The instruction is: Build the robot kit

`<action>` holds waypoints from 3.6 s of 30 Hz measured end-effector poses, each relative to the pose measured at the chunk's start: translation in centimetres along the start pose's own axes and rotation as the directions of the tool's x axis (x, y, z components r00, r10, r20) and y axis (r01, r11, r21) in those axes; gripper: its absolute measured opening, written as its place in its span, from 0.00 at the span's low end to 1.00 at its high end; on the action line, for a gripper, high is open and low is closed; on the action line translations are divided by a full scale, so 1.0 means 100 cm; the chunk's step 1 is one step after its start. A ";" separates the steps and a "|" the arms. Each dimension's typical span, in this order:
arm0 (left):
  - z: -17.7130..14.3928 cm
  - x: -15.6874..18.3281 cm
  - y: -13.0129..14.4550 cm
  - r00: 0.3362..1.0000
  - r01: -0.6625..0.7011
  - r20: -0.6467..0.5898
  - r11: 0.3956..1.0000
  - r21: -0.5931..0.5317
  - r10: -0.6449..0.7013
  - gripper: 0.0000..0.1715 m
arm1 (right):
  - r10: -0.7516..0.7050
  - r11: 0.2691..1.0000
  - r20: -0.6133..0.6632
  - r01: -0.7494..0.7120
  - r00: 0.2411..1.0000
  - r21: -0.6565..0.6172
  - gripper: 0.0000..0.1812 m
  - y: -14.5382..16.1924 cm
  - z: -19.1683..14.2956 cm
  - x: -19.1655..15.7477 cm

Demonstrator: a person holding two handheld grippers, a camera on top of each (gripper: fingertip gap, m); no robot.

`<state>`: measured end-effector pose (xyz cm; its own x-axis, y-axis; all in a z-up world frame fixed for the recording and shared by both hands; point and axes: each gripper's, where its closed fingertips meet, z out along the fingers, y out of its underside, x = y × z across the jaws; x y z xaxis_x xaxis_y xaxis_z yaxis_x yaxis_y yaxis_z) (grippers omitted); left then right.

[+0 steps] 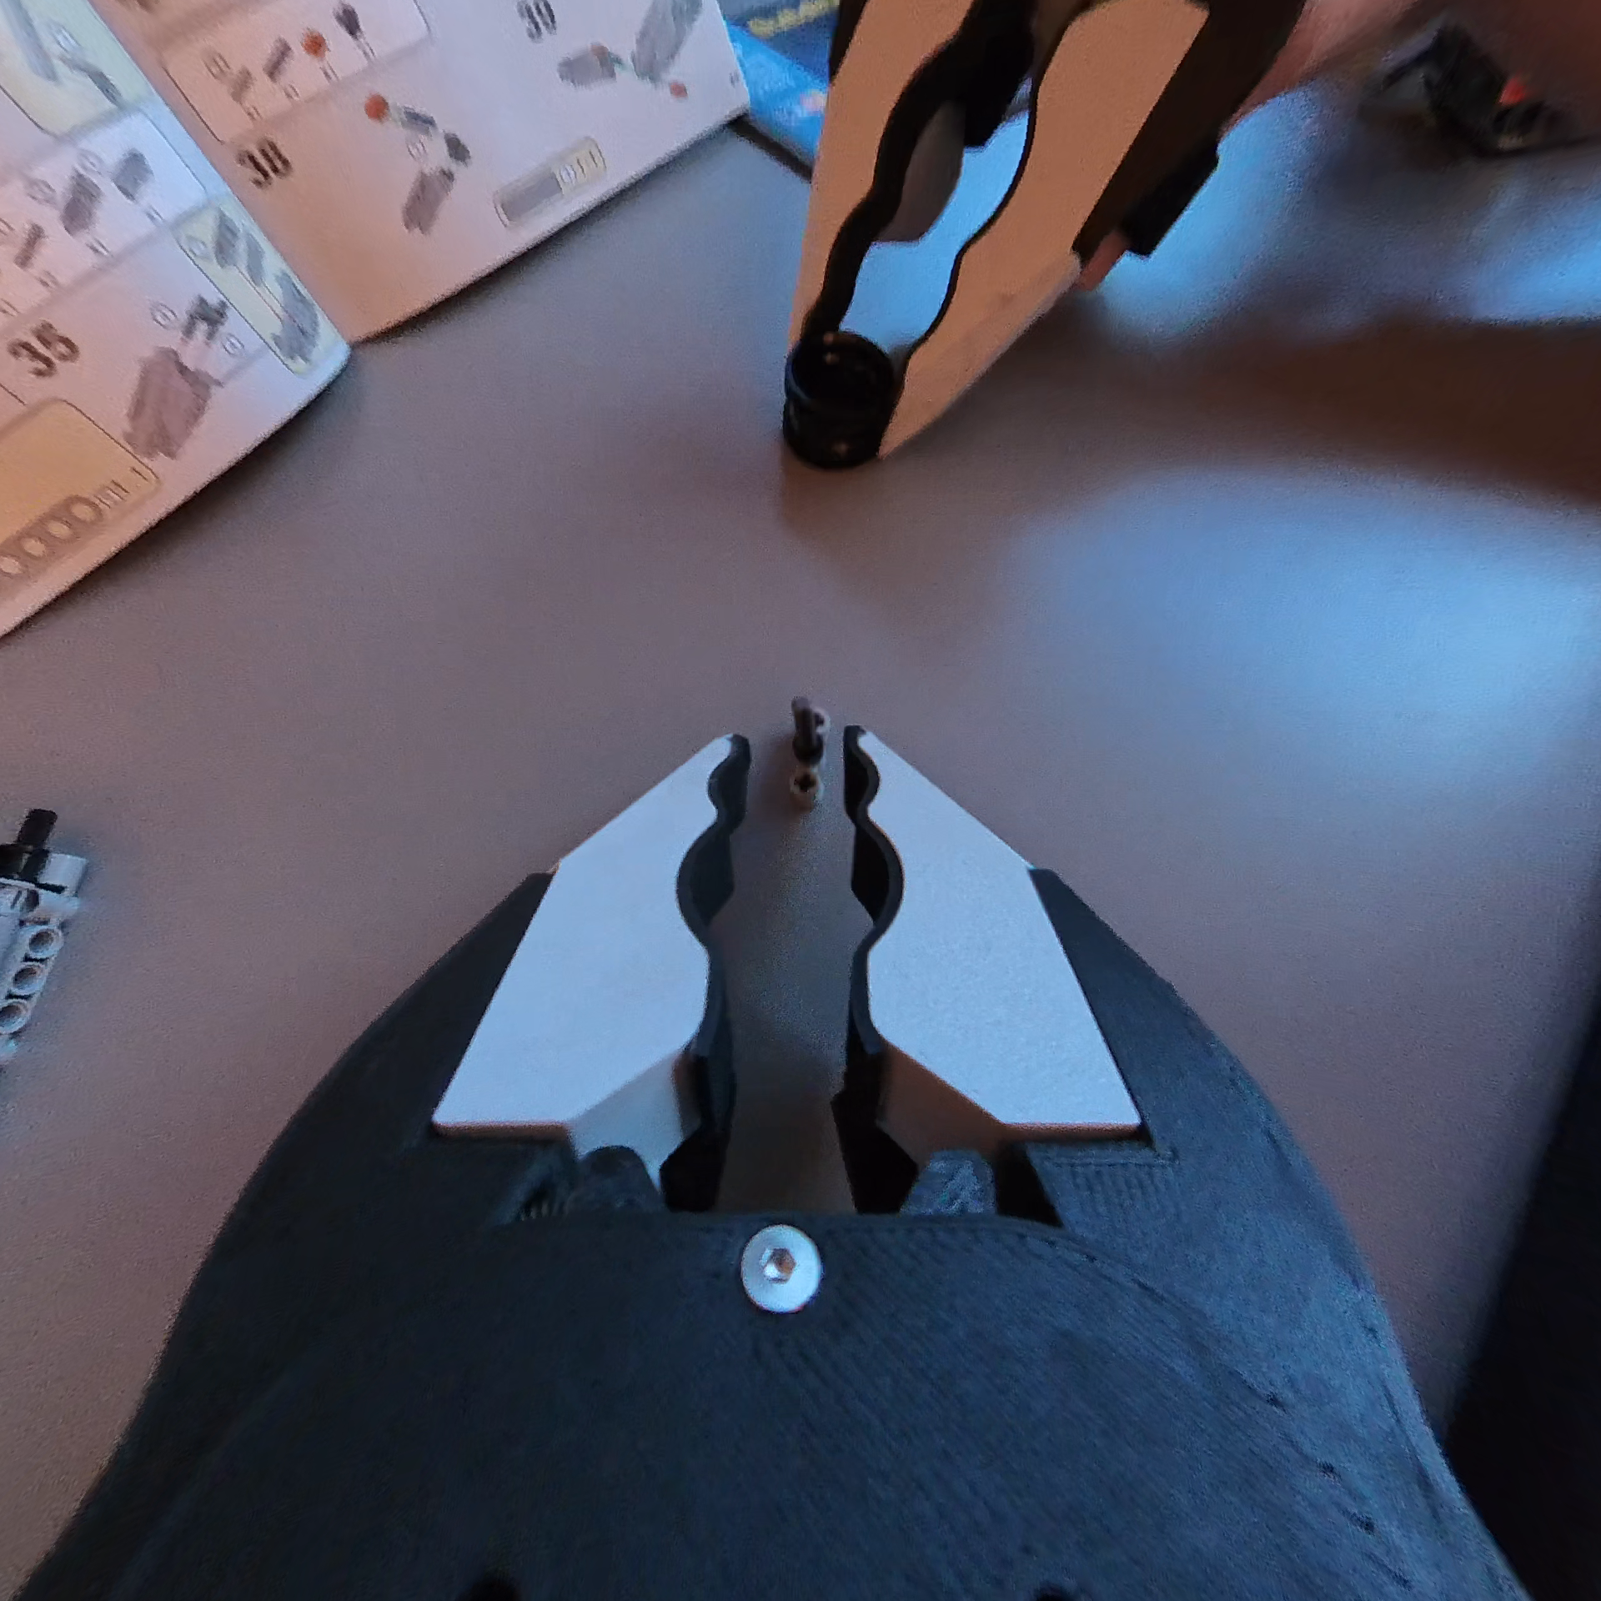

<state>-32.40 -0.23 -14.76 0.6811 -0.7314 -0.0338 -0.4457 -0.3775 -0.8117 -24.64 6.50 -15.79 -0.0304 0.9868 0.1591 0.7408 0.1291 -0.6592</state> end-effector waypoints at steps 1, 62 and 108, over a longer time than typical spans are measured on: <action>0.000 0.002 -0.004 1.000 0.005 0.006 1.000 0.022 -0.005 0.11 | 0.000 1.000 0.000 0.000 1.000 0.000 0.17 0.000 0.000 0.000; 0.012 0.004 0.007 0.999 -0.028 0.040 0.996 -0.082 0.032 0.03 | -0.126 0.992 -0.043 0.125 0.991 -0.010 0.17 -0.006 0.001 -0.004; -0.034 0.011 -0.039 0.976 0.141 -0.194 0.961 0.236 -0.096 0.21 | -0.516 0.799 -0.295 0.576 0.804 0.172 0.16 -0.103 -0.019 -0.050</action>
<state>-31.88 -1.49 -9.60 0.5953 -0.7879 0.1577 -0.1954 -0.3323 -0.9227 -30.83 0.06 -8.39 -0.2093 0.6979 0.6850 0.4587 0.6887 -0.5615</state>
